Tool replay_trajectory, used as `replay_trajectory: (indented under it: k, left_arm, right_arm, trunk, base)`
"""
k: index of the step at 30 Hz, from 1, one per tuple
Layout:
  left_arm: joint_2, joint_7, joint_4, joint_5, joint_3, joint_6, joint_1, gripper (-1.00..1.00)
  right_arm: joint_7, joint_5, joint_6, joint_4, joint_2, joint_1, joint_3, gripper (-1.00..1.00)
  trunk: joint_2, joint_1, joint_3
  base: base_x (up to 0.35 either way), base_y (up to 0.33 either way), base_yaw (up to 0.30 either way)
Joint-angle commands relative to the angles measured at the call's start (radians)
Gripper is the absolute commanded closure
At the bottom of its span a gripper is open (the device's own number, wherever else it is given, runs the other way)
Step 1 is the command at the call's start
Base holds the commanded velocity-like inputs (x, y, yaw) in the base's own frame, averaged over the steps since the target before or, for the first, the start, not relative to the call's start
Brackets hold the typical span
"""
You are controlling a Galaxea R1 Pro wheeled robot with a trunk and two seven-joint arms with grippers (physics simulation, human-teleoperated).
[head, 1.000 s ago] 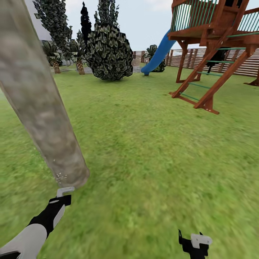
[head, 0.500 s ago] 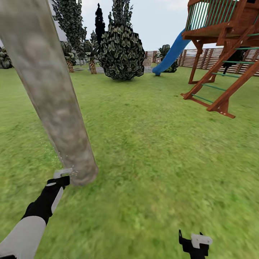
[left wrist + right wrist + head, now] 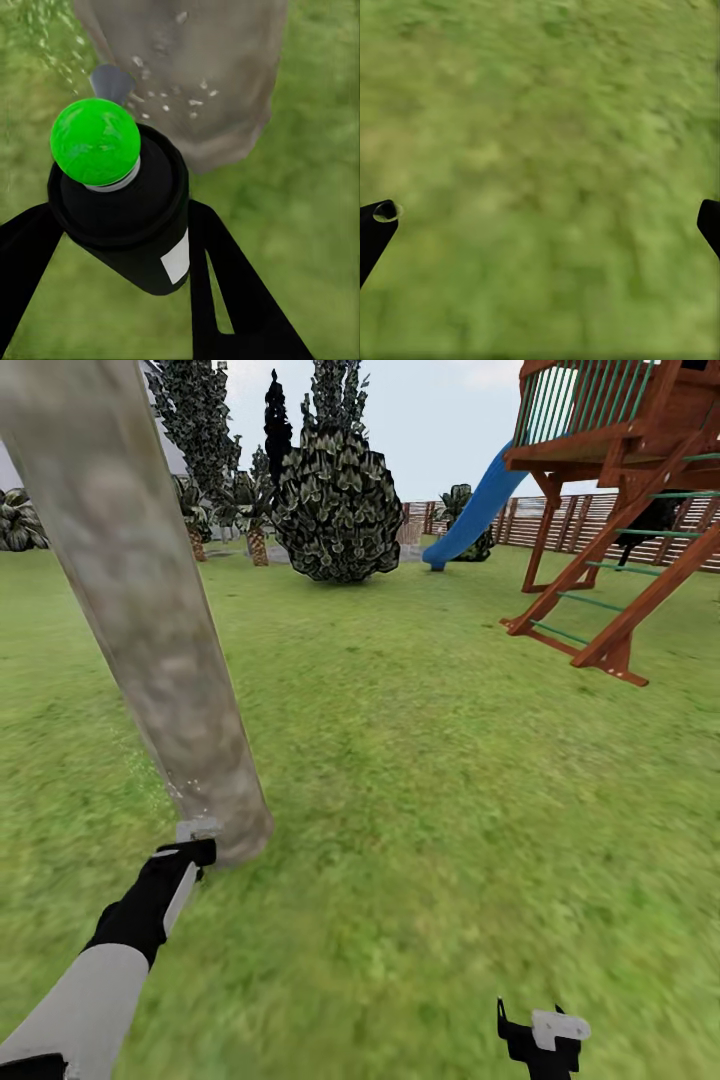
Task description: In the garden, pick up the pesticide atomizer on the floor and spray pesticide onto both trees until each tree trunk is fully covered.
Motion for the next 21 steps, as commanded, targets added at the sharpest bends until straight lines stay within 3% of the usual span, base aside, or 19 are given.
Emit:
replay_trajectory:
  k: [1, 3, 5, 10, 13, 15, 16, 17, 21]
  left_arm:
    - [0.020, -0.001, -0.012, 0.000, 0.011, 0.013, -0.005, 1.00]
    - [0.087, -0.055, -0.020, 0.000, 0.054, 0.020, 0.002, 1.00]
    - [0.104, -0.113, -0.022, -0.003, 0.062, 0.016, 0.005, 1.00]
    - [0.093, -0.131, -0.026, -0.007, 0.055, 0.025, -0.002, 1.00]
    - [0.074, -0.132, -0.113, -0.005, 0.055, 0.090, -0.005, 1.00]
    - [0.063, -0.131, -0.142, -0.008, 0.041, 0.120, -0.004, 1.00]
    - [0.061, -0.128, -0.153, -0.010, 0.011, 0.128, -0.004, 1.00]
    - [0.061, -0.127, -0.155, -0.010, 0.003, 0.130, -0.004, 1.00]
    - [0.060, -0.126, -0.156, -0.011, -0.002, 0.131, -0.002, 1.00]
  right_arm:
    - [0.000, 0.000, 0.000, 0.000, 0.000, 0.000, 0.000, -1.00]
    - [0.000, 0.000, 0.000, 0.000, 0.000, 0.000, 0.000, -1.00]
    - [0.000, 0.000, 0.000, 0.000, 0.000, 0.000, 0.001, -1.00]
    - [0.000, 0.000, 0.000, 0.000, 0.000, 0.000, 0.001, -1.00]
    - [0.000, 0.000, 0.000, 0.000, 0.000, 0.000, 0.001, -1.00]
    - [0.000, 0.000, 0.000, 0.000, 0.000, 0.000, 0.000, -1.00]
    - [0.000, 0.000, 0.000, 0.000, 0.000, 0.000, 0.000, -1.00]
    - [0.000, 0.000, 0.000, 0.000, 0.000, 0.000, 0.000, -1.00]
    - [0.000, 0.000, 0.000, 0.000, 0.000, 0.000, 0.001, -1.00]
  trunk:
    - [0.000, 0.000, 0.000]
    - [0.000, 0.000, 0.000]
    - [0.000, 0.000, 0.000]
    - [0.000, 0.000, 0.000]
    - [0.000, 0.000, 0.000]
    - [0.000, 0.000, 0.000]
    - [0.000, 0.000, 0.000]
    - [0.000, 0.000, 0.000]
    - [0.000, 0.000, 0.000]
  base:
    - [-0.001, 0.000, 0.018]
    - [0.000, 0.000, 0.172]
    - [0.000, 0.000, 0.256]
    - [0.000, 0.000, 0.273]
    - [0.071, -0.198, 0.050]
    - [0.087, -0.254, 0.005]
    - [0.067, -0.263, 0.001]
    - [0.027, -0.267, 0.000]
    - [0.006, -0.270, 0.064]
